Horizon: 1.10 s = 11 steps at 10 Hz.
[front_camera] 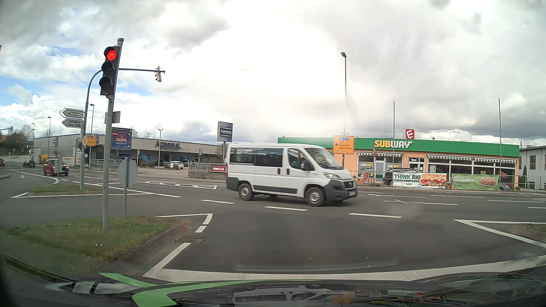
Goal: Follow the waypoints while adhering to traffic rules and regulations
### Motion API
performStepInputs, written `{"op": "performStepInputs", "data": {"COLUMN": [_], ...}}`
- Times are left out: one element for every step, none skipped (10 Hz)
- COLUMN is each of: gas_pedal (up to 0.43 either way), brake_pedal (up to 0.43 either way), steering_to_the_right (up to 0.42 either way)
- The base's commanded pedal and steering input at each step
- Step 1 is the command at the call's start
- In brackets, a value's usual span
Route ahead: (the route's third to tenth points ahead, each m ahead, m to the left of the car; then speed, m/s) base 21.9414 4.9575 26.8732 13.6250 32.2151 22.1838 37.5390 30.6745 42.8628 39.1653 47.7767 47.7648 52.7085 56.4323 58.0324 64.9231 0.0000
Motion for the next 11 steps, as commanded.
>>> {"op": "performStepInputs", "data": {"gas_pedal": [0.000, 0.000, 0.000, 0.000, 0.000, 0.000, 0.000, 0.000, 0.000, 0.000, 0.000], "brake_pedal": [0.311, 0.311, 0.311, 0.311, 0.311, 0.311, 0.311, 0.311, 0.311, 0.311, 0.311], "steering_to_the_right": [0.012, 0.012, 0.012, 0.012, 0.012, 0.012, 0.012, 0.012, 0.012, 0.012, 0.012]}}
